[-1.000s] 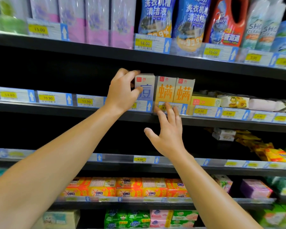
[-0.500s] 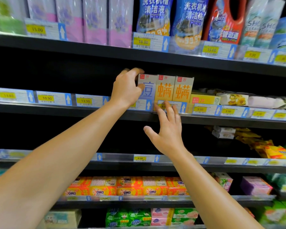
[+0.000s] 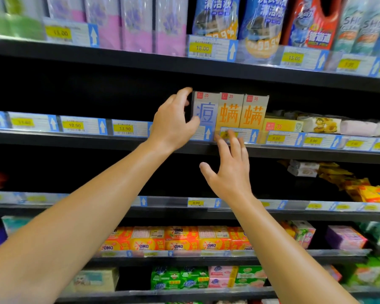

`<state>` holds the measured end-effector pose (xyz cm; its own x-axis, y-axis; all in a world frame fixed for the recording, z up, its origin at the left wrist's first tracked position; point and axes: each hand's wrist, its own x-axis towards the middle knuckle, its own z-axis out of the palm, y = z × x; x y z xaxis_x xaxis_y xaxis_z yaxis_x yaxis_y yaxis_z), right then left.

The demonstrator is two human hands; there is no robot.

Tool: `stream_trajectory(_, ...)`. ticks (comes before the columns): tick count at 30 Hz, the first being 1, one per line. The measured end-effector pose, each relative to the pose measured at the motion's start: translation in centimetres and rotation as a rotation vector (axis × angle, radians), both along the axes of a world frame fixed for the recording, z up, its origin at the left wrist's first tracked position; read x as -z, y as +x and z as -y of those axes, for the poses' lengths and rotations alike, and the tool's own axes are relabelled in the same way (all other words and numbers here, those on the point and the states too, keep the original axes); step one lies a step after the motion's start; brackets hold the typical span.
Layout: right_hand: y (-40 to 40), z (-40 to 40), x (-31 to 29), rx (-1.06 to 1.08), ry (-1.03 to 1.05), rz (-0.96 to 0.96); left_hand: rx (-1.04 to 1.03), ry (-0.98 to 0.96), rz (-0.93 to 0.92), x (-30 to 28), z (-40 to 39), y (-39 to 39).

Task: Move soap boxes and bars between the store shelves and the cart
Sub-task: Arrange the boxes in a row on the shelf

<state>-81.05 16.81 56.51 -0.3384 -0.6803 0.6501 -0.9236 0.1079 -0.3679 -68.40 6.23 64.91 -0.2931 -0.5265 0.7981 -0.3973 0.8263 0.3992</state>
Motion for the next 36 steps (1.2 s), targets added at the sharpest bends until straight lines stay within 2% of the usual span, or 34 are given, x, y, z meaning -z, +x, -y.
stream_trajectory(7, 3.7, 0.4, 2.0, 0.028, -0.054, -0.053, -0.034, -0.233, 0.222, 6.1, -1.7, 5.9)
stream_trajectory(9, 5.4, 0.3, 3.6, 0.015, -0.053, -0.063, -0.037, -0.239, 0.258, 9.0, -2.0, 8.1)
stream_trajectory(13, 9.3, -0.6, 8.9, 0.008, 0.039, -0.070, -0.021, -0.093, 0.332, 15.7, -2.3, 13.4)
stream_trajectory(17, 13.9, -2.4, 16.1, -0.013, 0.229, -0.070, -0.011, 0.070, 0.451, 22.7, -2.8, 18.9)
stream_trajectory(19, 16.4, -3.5, 19.1, -0.028, 0.320, -0.054, -0.024, 0.175, 0.506, 25.8, -3.9, 21.9)
stream_trajectory(24, 23.3, -7.2, 24.9, -0.123, 0.484, -0.054, -0.067, 0.299, 0.587, 32.4, -8.6, 29.9)
stream_trajectory(30, 31.9, -12.3, 29.4, -0.294, 0.577, -0.033, -0.166, 0.389, 0.648, 38.0, -16.0, 39.6)
stream_trajectory(36, 41.7, -16.5, 31.1, -0.430, 0.722, -0.014, -0.307, 0.548, 0.729, 40.4, -22.7, 51.0)
